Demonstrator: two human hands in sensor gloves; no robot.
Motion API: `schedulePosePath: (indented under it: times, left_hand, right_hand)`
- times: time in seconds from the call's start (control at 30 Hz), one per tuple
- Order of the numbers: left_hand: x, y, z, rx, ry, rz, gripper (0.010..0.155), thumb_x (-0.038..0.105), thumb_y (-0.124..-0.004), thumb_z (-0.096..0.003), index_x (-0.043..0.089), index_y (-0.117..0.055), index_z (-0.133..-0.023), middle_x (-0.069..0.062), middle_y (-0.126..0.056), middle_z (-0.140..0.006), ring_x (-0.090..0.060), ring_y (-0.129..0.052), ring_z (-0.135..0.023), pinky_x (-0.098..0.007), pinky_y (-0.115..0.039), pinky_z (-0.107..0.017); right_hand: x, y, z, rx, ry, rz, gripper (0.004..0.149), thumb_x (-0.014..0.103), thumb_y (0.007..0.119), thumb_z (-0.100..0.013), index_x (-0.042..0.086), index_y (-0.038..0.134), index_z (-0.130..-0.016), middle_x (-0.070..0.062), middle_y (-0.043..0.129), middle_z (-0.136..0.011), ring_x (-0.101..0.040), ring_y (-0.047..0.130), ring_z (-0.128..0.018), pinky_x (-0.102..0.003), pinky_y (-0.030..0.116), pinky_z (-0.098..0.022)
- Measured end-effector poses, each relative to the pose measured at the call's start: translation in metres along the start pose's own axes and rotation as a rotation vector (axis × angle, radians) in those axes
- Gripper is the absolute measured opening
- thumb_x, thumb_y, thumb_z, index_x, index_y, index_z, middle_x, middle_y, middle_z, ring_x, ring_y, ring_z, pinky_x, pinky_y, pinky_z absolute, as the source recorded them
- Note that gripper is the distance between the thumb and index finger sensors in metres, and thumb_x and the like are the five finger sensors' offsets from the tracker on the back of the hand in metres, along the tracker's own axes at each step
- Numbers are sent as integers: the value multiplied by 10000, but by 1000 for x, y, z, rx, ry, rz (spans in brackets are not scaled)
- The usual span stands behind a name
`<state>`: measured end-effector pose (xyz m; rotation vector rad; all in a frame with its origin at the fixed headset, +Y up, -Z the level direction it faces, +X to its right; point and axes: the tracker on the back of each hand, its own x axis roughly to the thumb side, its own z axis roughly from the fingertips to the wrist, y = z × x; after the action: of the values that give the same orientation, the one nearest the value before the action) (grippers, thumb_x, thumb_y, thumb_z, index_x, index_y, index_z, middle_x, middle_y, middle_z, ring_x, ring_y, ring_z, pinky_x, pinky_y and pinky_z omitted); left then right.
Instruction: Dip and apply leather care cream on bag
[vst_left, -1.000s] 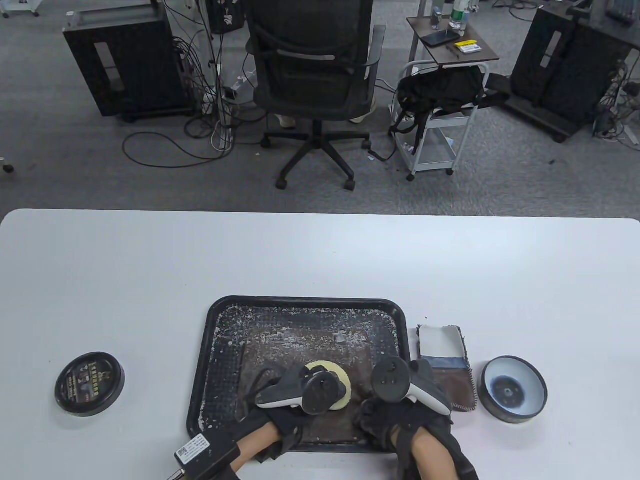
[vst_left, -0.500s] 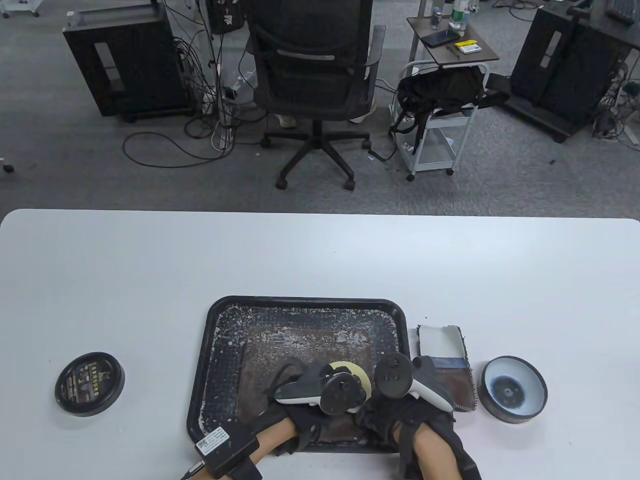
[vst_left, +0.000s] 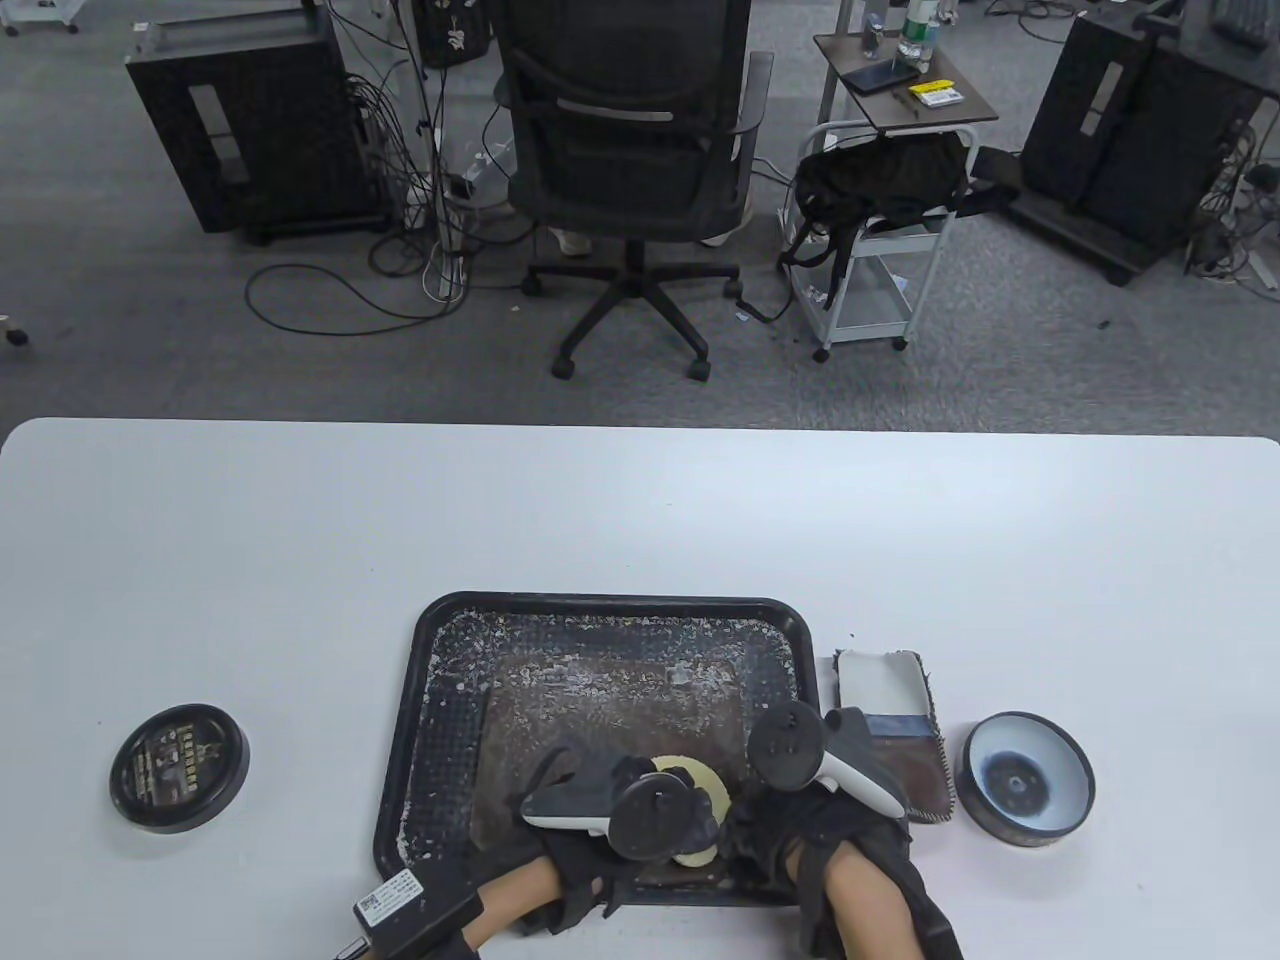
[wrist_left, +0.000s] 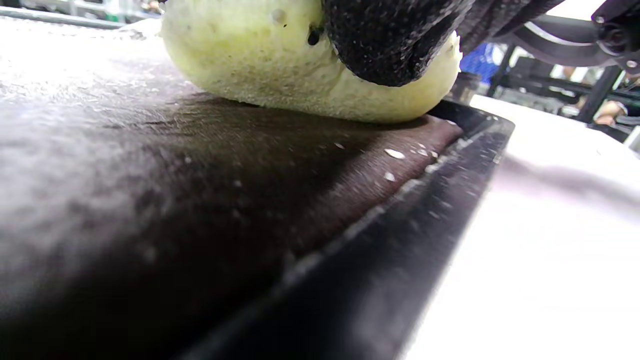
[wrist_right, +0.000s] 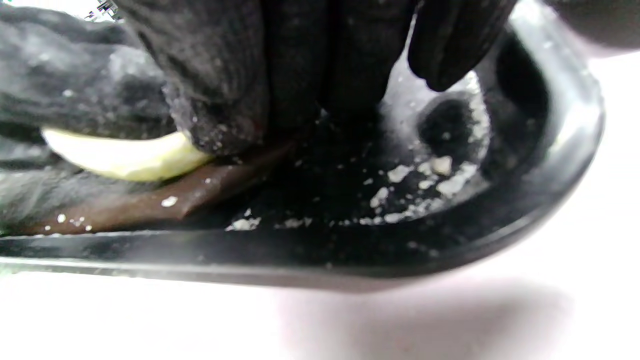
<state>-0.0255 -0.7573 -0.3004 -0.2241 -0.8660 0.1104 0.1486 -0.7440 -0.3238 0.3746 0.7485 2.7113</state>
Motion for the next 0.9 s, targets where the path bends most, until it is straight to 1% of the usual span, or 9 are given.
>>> schedulePosePath:
  times: [0.23, 0.37, 0.4, 0.43, 0.47, 0.7, 0.9]
  left_hand:
    - [5, -4, 10, 4, -23, -2, 513, 323, -817, -363, 422, -770, -864, 154, -743, -969, -144, -704, -944, -389, -642, -712]
    - [4, -7, 21, 4, -28, 9, 513, 315, -820, -362, 422, -771, -861, 154, -746, -966, -141, -711, -940, -388, -646, -708]
    - [2, -8, 24, 2, -26, 13, 515, 315, -820, -361, 423, -770, -861, 157, -744, -967, -138, -711, -940, -386, -646, -708]
    - [1, -8, 25, 0, -24, 19, 513, 310, -821, -361, 423, -773, -859, 160, -747, -964, -134, -710, -940, -387, -644, -708]
    - [0, -9, 28, -6, -23, 23, 512, 309, -821, -361, 425, -773, -858, 162, -746, -964, -131, -709, -941, -386, -644, -708]
    - [-12, -9, 39, -37, -5, 72, 516, 293, -826, -355, 431, -780, -851, 180, -751, -961, -110, -706, -942, -375, -632, -711]
    - [-23, -11, 53, -42, 9, 98, 515, 287, -828, -354, 433, -787, -846, 186, -759, -957, -101, -713, -939, -371, -636, -709]
  right_hand:
    - [0, 1, 0, -7, 7, 6, 311, 288, 813, -371, 308, 991, -626, 46, 892, -824, -238, 812, -830, -522, 725, -608]
    - [-3, 1, 0, -6, 9, -20, 314, 289, 813, -373, 310, 984, -635, 54, 888, -827, -230, 806, -832, -527, 721, -609]
    - [-3, 1, 0, -5, 9, -19, 314, 288, 814, -373, 310, 985, -635, 54, 888, -827, -230, 806, -831, -527, 722, -606]
    - [-3, 1, 0, -7, 12, -15, 350, 291, 814, -373, 288, 982, -680, 61, 890, -825, -225, 812, -829, -526, 722, -608]
    - [-2, 1, -1, -9, 11, -11, 355, 290, 815, -373, 284, 981, -687, 58, 891, -824, -225, 814, -827, -525, 723, -608]
    - [-1, 2, 0, -14, 20, 9, 356, 293, 816, -372, 287, 981, -687, 60, 889, -824, -226, 816, -829, -527, 725, -606]
    - [0, 2, -1, -19, 21, 12, 356, 293, 814, -373, 284, 982, -687, 59, 892, -822, -228, 822, -826, -528, 725, -606]
